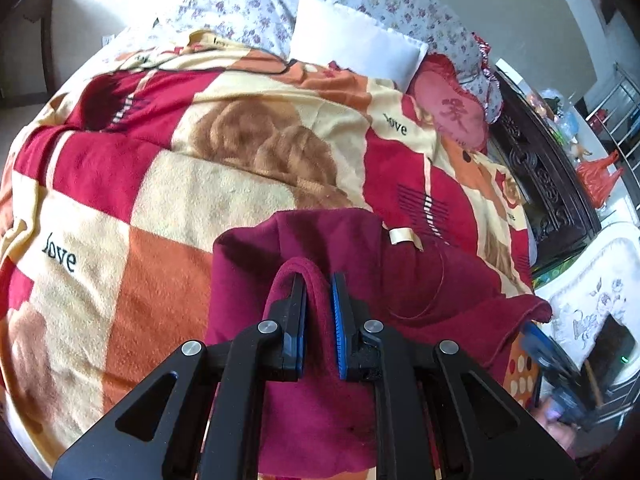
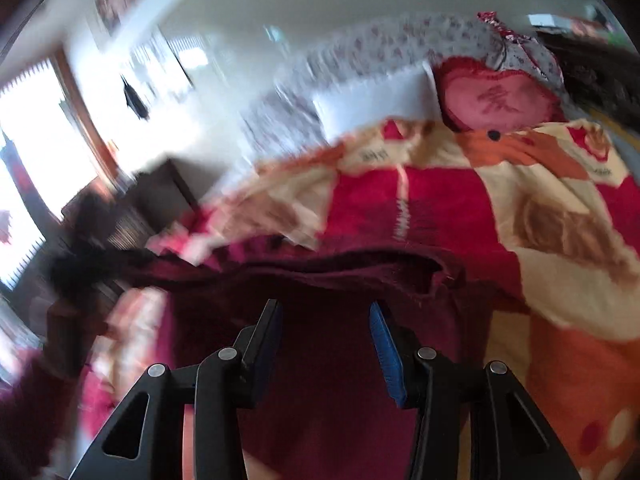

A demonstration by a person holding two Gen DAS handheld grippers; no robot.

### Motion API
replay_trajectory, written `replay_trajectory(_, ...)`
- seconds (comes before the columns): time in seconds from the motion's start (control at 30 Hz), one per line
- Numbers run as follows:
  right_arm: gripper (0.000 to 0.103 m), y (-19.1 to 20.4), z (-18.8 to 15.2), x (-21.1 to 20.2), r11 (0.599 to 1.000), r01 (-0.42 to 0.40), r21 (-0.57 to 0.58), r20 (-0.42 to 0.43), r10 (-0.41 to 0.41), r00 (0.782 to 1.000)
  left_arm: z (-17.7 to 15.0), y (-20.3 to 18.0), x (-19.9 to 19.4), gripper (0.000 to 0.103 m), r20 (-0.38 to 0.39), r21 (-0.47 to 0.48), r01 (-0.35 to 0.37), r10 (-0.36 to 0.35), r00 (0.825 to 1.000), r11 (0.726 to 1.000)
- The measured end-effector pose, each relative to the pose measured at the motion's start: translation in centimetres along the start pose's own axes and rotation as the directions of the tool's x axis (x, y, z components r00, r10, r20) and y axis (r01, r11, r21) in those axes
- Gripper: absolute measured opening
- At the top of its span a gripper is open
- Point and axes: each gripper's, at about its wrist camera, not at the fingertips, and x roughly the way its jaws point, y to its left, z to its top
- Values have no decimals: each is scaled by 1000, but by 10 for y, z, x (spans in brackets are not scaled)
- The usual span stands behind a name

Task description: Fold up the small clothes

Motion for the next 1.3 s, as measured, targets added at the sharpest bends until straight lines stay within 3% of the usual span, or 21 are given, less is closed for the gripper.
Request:
replay_trajectory(0.07,44,-6,12,23,999,53,-3,-4,-53,999,2,1,-1,12,-13,-7,12,-12,1000,1000)
replay_trajectory(0.2,44,-33,34,41,990,47,132,-7,-47,999,8,4,-4,21,-27,-20,49,-49,998,999)
replay_trajectory(0.23,44,-36,36,42,988,44,151,-10,-43,999,10,4,-7,31,-5,-22,38,-38,999,999)
replay_trajectory(0.27,44,-36,37,41,987,46,156,-9,-45,999,12,5,-11,49,26,-25,22,-22,999,999)
replay_trajectory(0.33,44,-31,36,35,989,44,140,-2,-44,999,18,10,-27,69,123,-65,24,-16,992,998)
replay_trajectory(0.37,44,-28,33,31,992,45,121,4,-46,999,20,12,-33,70,160,-81,39,-26,987,996)
replay_trajectory(0.43,44,-21,31,27,995,65,82,14,-66,998,19,10,-41,70,197,-82,47,-30,980,996)
replay_trajectory(0.57,44,-22,33,35,993,107,45,5,-107,994,6,-9,-32,70,166,-14,32,-29,986,999)
replay_trajectory(0.7,44,-39,41,49,984,119,129,21,-123,992,-10,-31,3,70,143,81,-104,92,986,991)
replay_trajectory(0.87,44,-64,45,74,963,177,205,-8,-179,984,-8,-24,50,70,159,105,-244,226,961,964)
replay_trajectory(1.0,44,-82,40,98,945,236,226,-51,-231,972,1,-9,82,70,105,74,-269,261,960,960)
replay_trajectory(1.1,44,-93,39,102,939,217,266,-45,-213,976,2,-2,85,70,111,45,-246,240,964,968)
replay_trajectory(1.23,44,-81,41,80,944,239,229,-17,-242,970,-1,-3,72,70,104,42,-225,220,970,973)
replay_trajectory(1.3,44,-68,41,55,955,213,205,32,-224,974,-6,-4,57,70,120,42,-202,196,973,978)
